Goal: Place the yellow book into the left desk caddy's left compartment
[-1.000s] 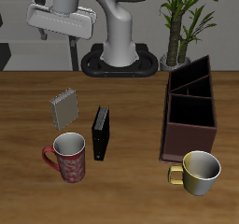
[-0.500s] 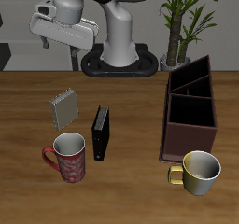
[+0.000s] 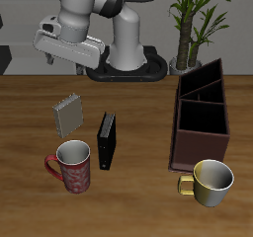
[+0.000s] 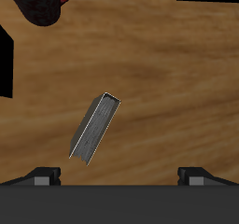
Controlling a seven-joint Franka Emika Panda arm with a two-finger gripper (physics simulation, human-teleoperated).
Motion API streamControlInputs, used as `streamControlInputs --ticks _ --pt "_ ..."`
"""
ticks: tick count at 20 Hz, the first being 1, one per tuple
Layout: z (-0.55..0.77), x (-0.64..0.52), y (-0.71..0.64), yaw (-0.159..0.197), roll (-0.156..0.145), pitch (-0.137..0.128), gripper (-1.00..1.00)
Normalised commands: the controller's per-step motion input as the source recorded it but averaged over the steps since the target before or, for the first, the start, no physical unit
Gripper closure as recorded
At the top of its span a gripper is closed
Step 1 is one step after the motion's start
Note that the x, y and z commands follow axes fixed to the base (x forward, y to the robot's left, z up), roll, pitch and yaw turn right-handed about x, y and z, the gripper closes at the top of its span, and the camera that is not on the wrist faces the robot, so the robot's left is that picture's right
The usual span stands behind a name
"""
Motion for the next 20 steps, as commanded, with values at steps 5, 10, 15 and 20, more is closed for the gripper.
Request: streamControlInputs --ticks 5,10,15,20 --pt "-0.27 0.06 0.0 -0.046 -0.009 0.018 -1.0" --pt "-0.29 0.03 -0.06 -0.033 -0.009 0.027 -1.0" --pt "-0.28 0.12 0.03 -0.034 0.014 0.024 -1.0" --pt "-0.38 0.18 0.02 -0.033 -0.004 0.044 -1.0"
